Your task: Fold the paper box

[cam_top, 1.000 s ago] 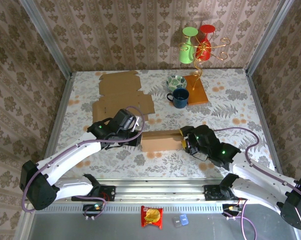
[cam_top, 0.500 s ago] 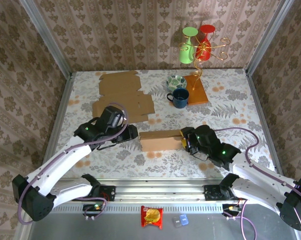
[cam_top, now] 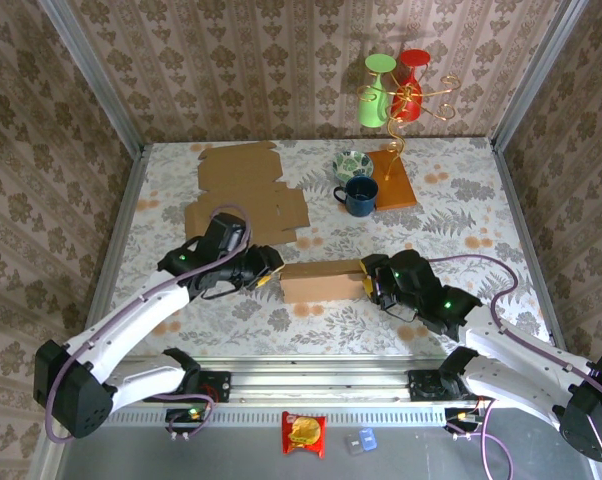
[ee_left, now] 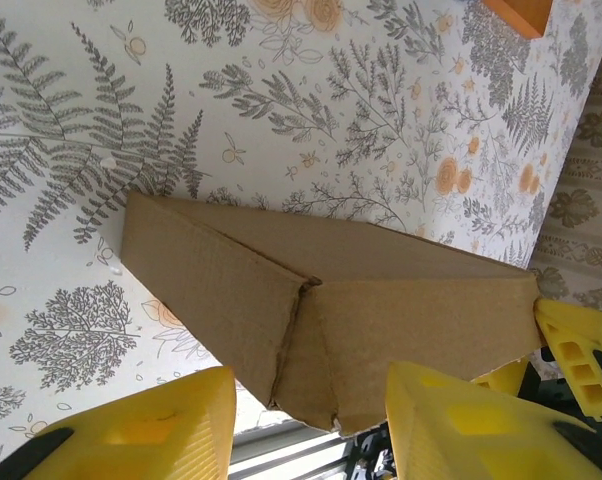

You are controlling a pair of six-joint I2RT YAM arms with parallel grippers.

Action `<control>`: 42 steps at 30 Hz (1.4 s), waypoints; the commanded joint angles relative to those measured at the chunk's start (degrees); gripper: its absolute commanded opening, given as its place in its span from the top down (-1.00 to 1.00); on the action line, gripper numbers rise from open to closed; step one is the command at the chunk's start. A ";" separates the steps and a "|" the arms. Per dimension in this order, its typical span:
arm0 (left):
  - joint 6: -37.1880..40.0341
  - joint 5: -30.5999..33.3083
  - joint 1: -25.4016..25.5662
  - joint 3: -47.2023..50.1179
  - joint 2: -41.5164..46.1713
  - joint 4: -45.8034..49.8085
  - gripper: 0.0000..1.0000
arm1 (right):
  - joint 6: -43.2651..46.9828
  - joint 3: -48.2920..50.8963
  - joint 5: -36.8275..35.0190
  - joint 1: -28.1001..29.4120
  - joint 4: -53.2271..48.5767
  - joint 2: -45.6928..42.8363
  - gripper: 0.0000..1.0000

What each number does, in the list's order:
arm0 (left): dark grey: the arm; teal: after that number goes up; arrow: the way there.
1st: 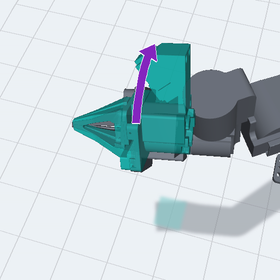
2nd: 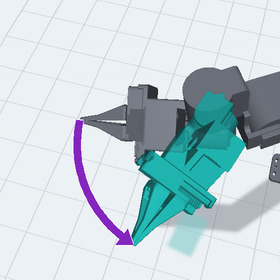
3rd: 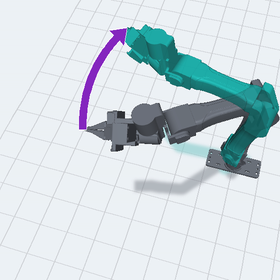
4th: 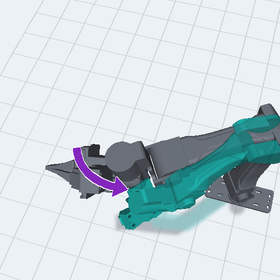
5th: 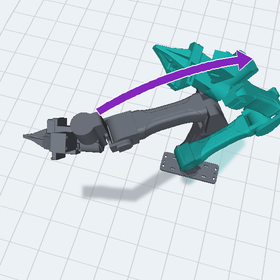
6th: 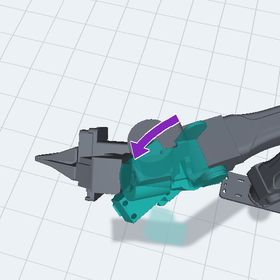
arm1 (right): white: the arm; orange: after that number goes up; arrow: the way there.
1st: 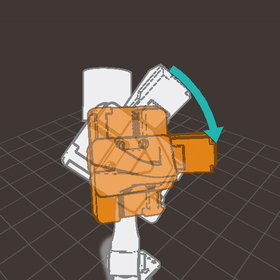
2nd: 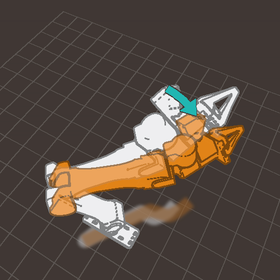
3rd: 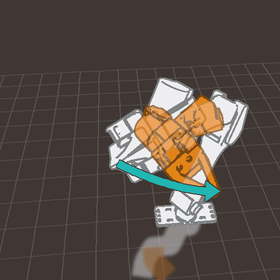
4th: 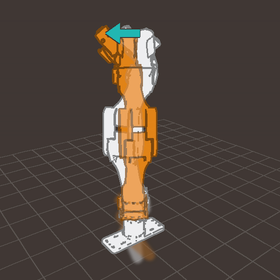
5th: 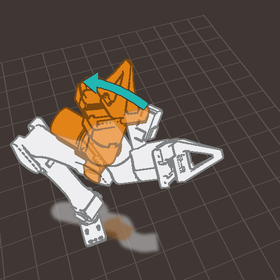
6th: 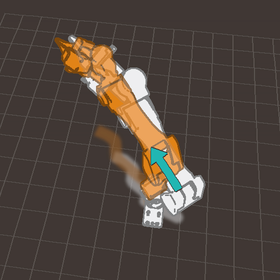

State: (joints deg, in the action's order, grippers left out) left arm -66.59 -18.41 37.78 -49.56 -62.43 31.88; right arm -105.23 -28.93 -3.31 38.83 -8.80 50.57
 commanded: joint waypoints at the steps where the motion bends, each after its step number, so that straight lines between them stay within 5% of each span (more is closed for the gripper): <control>1: -1.87 -2.26 -0.34 1.44 -0.45 -2.15 0.13 | 0.20 2.12 0.41 -0.24 -4.46 0.25 0.04; 26: -0.53 -2.95 -0.70 10.80 1.12 -5.74 0.50 | -2.38 0.17 0.78 -0.24 -14.01 0.79 0.11; 31: 1.25 -3.19 -0.69 10.89 1.25 -5.81 0.54 | 2.01 -7.86 -0.55 -0.16 -19.02 2.38 -0.06; 42: 8.44 -0.53 2.36 10.53 1.46 -10.07 0.58 | -9.22 -13.50 -0.29 4.02 -11.22 8.30 -0.51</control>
State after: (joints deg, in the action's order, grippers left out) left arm -61.60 -21.28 38.85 -40.82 -60.58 20.27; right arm -109.80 -41.34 -3.03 42.33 -20.91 57.21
